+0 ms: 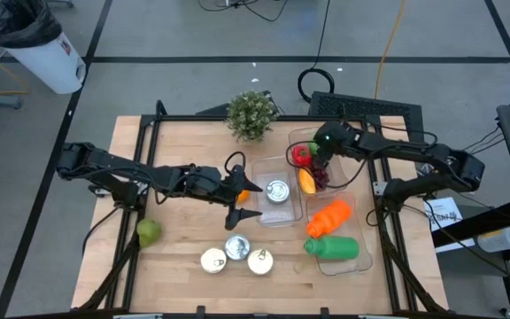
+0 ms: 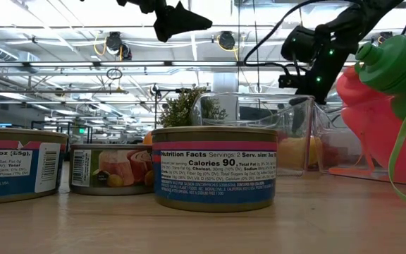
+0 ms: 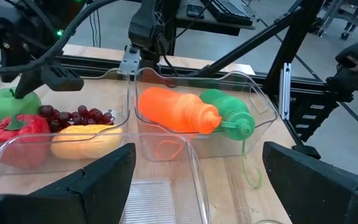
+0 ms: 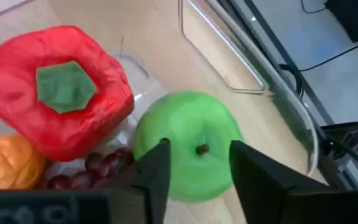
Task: Pick & Place Food Item
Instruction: Put the green pear into the top transparent bin
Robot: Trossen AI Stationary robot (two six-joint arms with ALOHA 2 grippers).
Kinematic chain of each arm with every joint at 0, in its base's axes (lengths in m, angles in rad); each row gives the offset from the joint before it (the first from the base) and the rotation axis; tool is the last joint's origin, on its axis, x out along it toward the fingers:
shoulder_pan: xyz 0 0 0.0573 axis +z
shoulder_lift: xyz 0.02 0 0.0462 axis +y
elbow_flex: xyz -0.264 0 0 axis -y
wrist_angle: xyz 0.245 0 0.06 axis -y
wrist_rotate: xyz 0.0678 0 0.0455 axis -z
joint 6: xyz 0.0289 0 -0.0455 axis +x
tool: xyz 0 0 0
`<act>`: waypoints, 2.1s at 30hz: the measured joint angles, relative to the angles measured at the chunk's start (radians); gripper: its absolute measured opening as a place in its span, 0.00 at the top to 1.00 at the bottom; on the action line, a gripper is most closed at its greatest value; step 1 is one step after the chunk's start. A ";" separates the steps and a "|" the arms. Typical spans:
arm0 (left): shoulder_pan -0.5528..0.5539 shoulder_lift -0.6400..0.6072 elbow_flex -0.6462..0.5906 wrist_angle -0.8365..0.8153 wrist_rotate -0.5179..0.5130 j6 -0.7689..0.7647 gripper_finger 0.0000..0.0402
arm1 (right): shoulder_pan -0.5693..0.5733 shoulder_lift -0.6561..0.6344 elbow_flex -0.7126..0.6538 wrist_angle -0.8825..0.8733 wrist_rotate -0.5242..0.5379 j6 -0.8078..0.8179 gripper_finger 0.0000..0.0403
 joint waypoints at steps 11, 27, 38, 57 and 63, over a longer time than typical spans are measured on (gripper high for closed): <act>0.000 0.000 0.000 0.000 0.000 0.000 0.13 | 0.019 -0.236 0.000 -0.042 -0.176 0.189 0.47; -0.004 -0.006 0.001 -0.082 0.049 -0.191 0.13 | 0.705 -0.380 0.000 0.099 -0.029 0.258 0.49; -0.214 -0.021 0.051 -1.080 -0.015 -0.951 0.13 | 0.884 -0.313 -0.001 0.129 0.057 0.237 0.49; -0.712 -0.022 0.043 -1.611 0.195 -2.066 0.13 | 0.885 -0.296 -0.002 0.125 0.052 0.248 0.49; -0.717 -0.022 -0.016 -1.554 0.158 -2.103 0.13 | 0.885 -0.296 -0.002 0.125 0.052 0.246 0.49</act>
